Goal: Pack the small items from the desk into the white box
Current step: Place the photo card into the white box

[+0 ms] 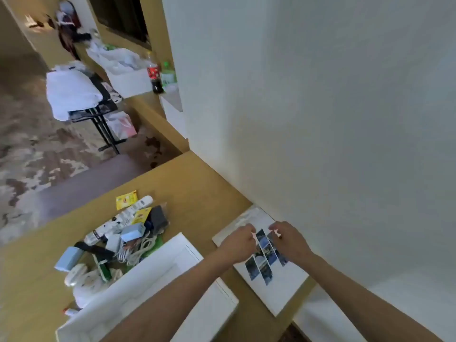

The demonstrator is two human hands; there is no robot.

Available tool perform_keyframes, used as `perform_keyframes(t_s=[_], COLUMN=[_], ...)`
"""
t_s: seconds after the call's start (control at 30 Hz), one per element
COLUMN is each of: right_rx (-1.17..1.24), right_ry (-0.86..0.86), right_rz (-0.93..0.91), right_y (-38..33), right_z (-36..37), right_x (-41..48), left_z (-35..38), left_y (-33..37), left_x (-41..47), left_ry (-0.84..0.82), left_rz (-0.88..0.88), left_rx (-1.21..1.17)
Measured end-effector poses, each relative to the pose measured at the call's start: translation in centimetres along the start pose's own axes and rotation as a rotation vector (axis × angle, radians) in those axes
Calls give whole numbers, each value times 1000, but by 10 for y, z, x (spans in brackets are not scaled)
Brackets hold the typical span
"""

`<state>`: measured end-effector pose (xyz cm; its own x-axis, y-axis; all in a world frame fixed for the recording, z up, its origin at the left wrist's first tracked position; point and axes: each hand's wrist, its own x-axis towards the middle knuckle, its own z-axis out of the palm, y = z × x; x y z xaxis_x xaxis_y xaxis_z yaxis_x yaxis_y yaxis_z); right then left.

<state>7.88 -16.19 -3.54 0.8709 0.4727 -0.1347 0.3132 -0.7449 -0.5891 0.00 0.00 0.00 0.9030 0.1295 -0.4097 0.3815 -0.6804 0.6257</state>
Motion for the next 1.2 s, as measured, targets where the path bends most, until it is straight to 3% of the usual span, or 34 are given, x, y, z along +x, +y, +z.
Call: perform_keyframes(t_s=[0.1, 0.23, 0.4, 0.5, 0.63, 0.77, 0.83, 0.93, 1.03, 1.2], right_rx=[-204, -452, -477, -458, -452, -437, -429, -333, -86, 375], right_ry=[-137, -290, -289, -240, -162, -171, -203, -215, -156, -139], right_rz=[-92, -136, -219, -234, -252, -283, -280, -215, -201, -174], right_y=[25, 58, 84, 97, 101, 104, 104, 89, 52, -45], right_z=[11, 29, 42, 53, 64, 65, 63, 57, 42, 6], right_x=[4, 5, 13, 11, 3, 0, 0, 4, 16, 52], left_z=[10, 20, 19, 20, 4, -10, -17, -35, -60, -106], left_y=[-8, -31, -53, -61, -69, -68, -55, -25, -1, -8], left_x=[32, 58, 72, 78, 83, 90, 91, 80, 52, -32], left_ry=[-102, -113, -65, -33, 50, -8, -40, -67, 12, 336], left_rz=[-52, -149, -346, -340, -366, -425, -370, -222, -118, -52], left_rx=[156, 293, 293, 321, 171, -47, -135, -131, -177, -372])
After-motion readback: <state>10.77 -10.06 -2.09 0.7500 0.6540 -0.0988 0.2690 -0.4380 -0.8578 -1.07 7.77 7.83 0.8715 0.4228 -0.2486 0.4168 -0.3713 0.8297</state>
